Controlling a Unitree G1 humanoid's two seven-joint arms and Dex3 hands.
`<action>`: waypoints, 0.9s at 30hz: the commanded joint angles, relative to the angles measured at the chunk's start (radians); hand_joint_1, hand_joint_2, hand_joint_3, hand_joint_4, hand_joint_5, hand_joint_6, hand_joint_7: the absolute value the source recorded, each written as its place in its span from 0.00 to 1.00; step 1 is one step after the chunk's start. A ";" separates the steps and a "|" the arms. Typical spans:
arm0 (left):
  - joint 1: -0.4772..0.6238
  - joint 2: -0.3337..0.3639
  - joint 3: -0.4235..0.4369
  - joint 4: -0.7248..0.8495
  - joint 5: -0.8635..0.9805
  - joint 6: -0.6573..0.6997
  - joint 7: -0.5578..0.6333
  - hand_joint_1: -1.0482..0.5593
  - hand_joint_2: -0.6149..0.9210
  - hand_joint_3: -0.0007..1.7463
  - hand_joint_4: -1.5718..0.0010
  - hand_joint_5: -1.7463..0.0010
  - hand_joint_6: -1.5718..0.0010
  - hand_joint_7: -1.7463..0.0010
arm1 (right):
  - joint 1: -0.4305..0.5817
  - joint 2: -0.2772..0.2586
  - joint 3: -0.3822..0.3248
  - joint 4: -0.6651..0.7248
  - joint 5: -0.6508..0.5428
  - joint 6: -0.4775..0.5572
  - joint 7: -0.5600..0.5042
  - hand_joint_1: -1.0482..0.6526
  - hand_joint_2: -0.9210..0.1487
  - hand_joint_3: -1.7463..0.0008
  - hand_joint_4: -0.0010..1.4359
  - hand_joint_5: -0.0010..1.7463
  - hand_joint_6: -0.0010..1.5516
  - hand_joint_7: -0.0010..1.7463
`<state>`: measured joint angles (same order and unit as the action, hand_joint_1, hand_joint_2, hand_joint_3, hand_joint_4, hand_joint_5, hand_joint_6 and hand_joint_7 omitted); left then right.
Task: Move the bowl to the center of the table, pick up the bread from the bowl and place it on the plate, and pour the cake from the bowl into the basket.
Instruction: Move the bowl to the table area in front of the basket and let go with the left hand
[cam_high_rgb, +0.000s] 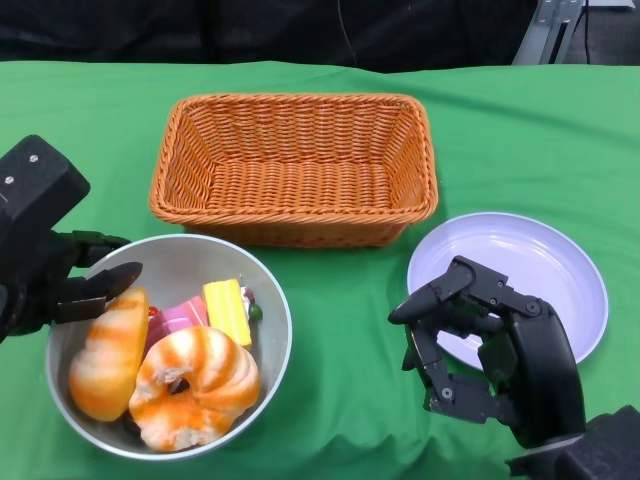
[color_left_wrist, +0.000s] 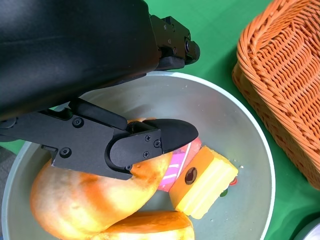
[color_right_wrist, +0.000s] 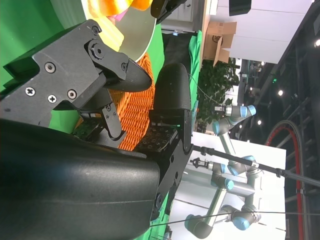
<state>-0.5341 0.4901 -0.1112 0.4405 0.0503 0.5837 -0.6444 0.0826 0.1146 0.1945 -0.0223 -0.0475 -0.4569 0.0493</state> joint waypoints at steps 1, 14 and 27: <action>0.007 0.004 -0.006 0.016 0.012 -0.014 0.023 0.29 1.00 0.36 0.79 0.99 0.93 0.99 | -0.003 0.004 -0.001 -0.001 0.011 -0.014 -0.004 0.54 0.41 0.37 0.59 0.86 0.51 0.67; 0.001 -0.043 0.018 0.037 0.003 0.003 0.094 0.29 1.00 0.35 0.76 0.98 0.92 0.99 | -0.006 0.004 0.001 0.011 0.008 -0.025 -0.009 0.55 0.42 0.36 0.60 0.85 0.52 0.67; 0.017 -0.114 0.059 -0.023 -0.027 0.065 0.186 0.29 1.00 0.31 0.77 0.99 0.90 0.99 | -0.004 0.002 0.004 0.015 0.008 -0.035 -0.010 0.54 0.43 0.36 0.60 0.85 0.52 0.66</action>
<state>-0.5299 0.3786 -0.0544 0.4385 0.0254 0.6559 -0.4712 0.0812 0.1167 0.2062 -0.0090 -0.0472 -0.4840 0.0428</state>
